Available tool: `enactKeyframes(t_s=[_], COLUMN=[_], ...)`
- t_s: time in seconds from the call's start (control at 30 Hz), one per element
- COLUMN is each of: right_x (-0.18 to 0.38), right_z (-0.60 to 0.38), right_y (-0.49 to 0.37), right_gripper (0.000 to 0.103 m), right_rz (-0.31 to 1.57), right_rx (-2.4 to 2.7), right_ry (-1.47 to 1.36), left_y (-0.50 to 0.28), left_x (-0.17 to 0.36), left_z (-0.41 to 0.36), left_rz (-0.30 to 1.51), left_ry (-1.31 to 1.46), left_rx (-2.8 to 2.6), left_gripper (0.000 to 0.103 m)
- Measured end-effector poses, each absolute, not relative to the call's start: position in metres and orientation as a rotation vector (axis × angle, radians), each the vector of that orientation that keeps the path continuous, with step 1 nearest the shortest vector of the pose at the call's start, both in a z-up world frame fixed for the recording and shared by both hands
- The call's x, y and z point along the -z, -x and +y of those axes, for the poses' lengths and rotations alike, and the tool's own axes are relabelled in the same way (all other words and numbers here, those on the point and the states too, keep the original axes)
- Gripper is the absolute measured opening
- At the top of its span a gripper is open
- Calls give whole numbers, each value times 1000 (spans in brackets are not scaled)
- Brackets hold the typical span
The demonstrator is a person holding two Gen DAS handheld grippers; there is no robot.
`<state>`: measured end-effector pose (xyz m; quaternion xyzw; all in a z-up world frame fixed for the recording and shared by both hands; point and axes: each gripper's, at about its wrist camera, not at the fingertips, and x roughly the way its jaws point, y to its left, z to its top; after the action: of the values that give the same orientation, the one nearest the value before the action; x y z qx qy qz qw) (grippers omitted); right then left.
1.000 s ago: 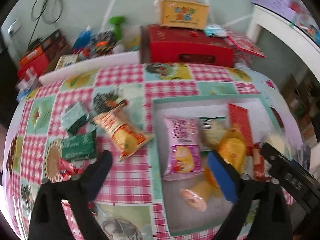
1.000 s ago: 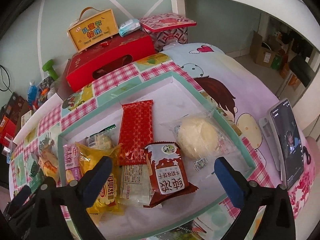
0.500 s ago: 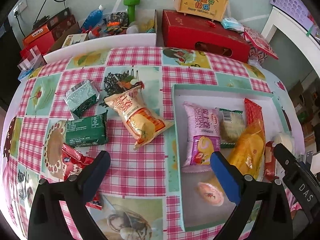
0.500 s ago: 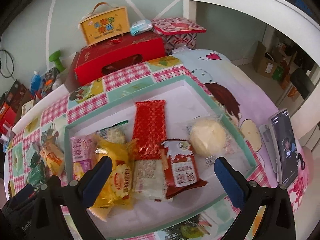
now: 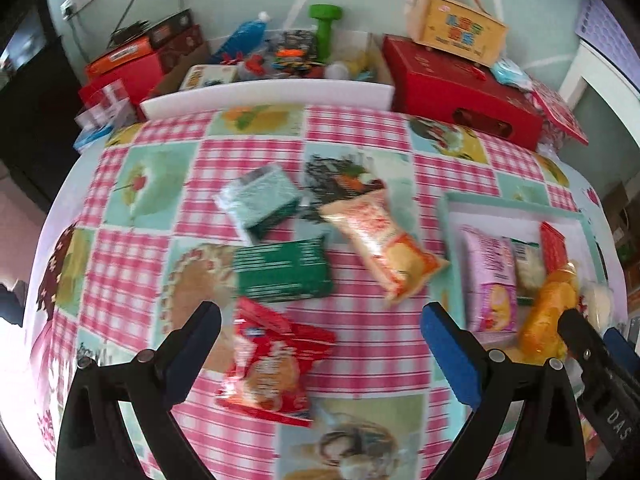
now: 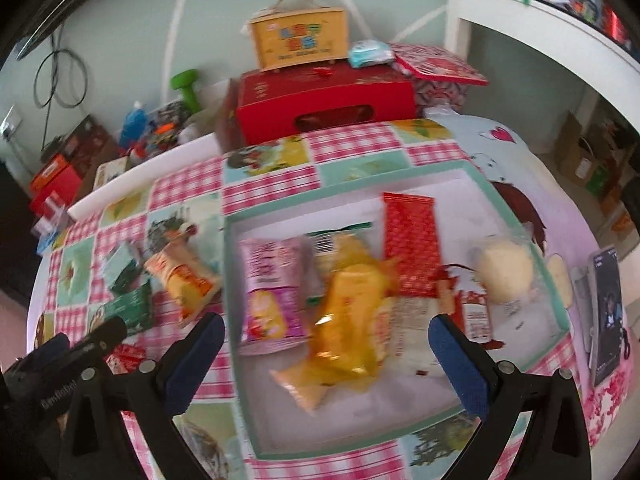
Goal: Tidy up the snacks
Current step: 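Move both open grippers back over the snack pile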
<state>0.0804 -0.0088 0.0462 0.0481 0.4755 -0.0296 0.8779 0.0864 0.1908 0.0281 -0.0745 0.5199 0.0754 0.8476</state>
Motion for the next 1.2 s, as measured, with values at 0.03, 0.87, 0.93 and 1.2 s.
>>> enactKeyframes(t_s=[0.03, 0.87, 0.93, 1.2], right_x=[-46, -11, -8, 5], right_z=[-3, 122, 130, 154], right_y=[-80, -64, -63, -63], right_gripper=[103, 103, 103, 103], right_rz=[992, 1086, 1092, 1115], right_rx=[53, -217, -231, -286], right_ry=[-92, -8, -4, -9], left_y=[-84, -44, -44, -42], left_x=[-27, 6, 10, 27], left_z=[198, 309, 314, 336], left_rz=[1096, 1161, 1171, 1214], left_ry=[171, 352, 360, 397], left_rx=[-171, -376, -383, -425], left_gripper=[100, 100, 100, 100])
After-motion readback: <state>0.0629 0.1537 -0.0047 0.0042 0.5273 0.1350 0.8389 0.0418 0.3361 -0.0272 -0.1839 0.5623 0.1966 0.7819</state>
